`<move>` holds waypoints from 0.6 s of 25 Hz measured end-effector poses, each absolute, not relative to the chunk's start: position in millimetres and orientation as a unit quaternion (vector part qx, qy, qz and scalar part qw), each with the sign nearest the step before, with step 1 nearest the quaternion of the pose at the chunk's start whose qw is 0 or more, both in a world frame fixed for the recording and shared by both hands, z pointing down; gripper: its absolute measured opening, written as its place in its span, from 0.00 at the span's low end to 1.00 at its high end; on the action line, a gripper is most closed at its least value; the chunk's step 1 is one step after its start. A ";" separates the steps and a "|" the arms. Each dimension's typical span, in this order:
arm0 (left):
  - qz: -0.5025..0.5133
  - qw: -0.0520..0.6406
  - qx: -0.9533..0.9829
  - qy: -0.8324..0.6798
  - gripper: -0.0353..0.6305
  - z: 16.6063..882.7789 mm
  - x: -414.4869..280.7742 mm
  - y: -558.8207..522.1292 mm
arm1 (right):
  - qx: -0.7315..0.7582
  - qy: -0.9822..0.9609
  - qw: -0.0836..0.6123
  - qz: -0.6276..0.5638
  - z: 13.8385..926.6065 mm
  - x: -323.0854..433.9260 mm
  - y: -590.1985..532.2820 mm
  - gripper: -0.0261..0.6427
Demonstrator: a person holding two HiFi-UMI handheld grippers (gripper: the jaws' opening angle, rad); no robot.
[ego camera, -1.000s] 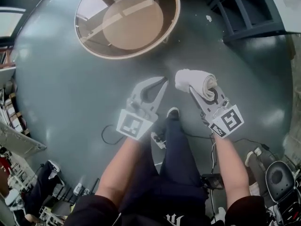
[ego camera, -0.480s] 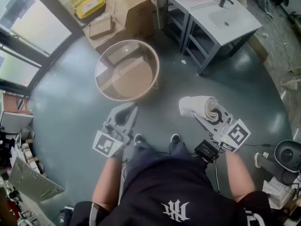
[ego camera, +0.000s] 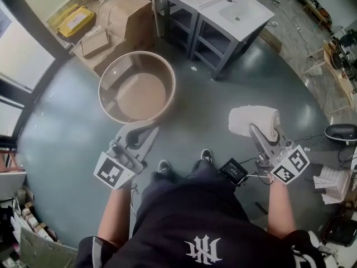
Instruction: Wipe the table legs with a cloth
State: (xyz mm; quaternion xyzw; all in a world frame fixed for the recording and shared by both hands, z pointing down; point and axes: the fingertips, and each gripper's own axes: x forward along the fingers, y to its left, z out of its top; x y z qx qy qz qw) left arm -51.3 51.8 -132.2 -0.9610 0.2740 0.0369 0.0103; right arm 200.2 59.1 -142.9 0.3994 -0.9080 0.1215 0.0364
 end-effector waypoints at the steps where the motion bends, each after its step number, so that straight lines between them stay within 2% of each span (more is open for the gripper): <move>1: 0.031 0.003 -0.964 0.265 0.06 -126.8 -58.4 57.5 | 0.406 -0.904 0.035 0.129 -140.7 192.4 69.4 0.15; 5: 0.002 -0.016 -0.973 0.228 0.06 -109.6 -72.3 81.0 | 0.419 -0.896 0.032 0.141 -143.1 177.0 109.9 0.15; 9: 0.015 -0.034 -0.974 0.223 0.06 -111.4 -72.9 95.1 | 0.418 -0.897 0.047 0.138 -147.1 180.1 138.1 0.15; 15: 0.021 -0.014 -0.970 0.241 0.06 -157.8 -51.3 127.0 | 0.382 -0.914 0.023 0.132 -158.0 195.0 175.6 0.15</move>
